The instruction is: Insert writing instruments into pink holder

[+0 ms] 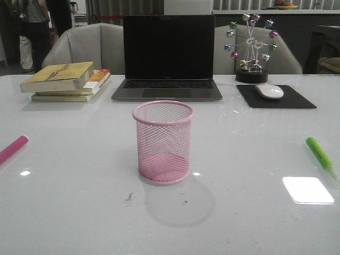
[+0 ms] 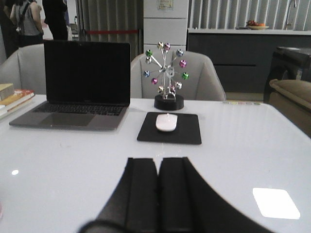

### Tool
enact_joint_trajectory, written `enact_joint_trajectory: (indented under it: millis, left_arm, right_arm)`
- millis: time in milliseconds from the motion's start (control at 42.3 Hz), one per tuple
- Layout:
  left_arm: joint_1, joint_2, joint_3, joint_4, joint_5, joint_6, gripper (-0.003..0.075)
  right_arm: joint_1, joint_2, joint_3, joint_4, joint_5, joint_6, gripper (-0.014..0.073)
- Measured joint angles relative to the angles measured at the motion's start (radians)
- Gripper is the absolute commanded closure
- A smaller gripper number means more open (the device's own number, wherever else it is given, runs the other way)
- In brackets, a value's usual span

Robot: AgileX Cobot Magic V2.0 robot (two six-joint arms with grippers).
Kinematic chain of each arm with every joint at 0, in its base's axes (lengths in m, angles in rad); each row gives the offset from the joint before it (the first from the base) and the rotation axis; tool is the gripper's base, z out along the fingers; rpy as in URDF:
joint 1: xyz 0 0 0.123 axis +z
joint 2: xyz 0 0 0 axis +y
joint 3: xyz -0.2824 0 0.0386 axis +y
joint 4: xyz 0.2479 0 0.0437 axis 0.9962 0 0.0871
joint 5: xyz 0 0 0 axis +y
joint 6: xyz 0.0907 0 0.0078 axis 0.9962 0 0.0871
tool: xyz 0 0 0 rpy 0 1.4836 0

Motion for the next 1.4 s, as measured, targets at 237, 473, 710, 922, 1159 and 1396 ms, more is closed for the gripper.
enact_joint_trajectory:
  millis: [237,473,710,922,1159,1396]
  left_arm:
    - [0.000,0.019,-0.295,0.000,0.105,0.000,0.0627]
    - [0.000,0.180,-0.531,0.000,0.333,0.000,0.0627]
    - [0.000,0.345,-0.578,0.000,0.590,0.000,0.0627]
    - [0.000,0.456,-0.578,0.000,0.715,0.000,0.0627]
    - [0.000,0.538,-0.578,0.000,0.723,0.000,0.0594]
    - [0.000,0.571,-0.578,0.000,0.723,0.000,0.0228]
  right_arm:
    - [0.000,0.026,-0.257,0.000,0.129,0.000,0.0564]
    - [0.000,0.217,-0.474,0.000,0.330,0.000,0.0564]
    - [0.000,0.397,-0.525,0.000,0.544,0.000,0.0564]
    - [0.000,0.531,-0.525,0.000,0.664,0.000,0.0564]
    - [0.000,0.647,-0.525,0.000,0.705,0.000,0.0515]
    - [0.000,0.729,-0.525,0.000,0.726,0.000,0.0111]
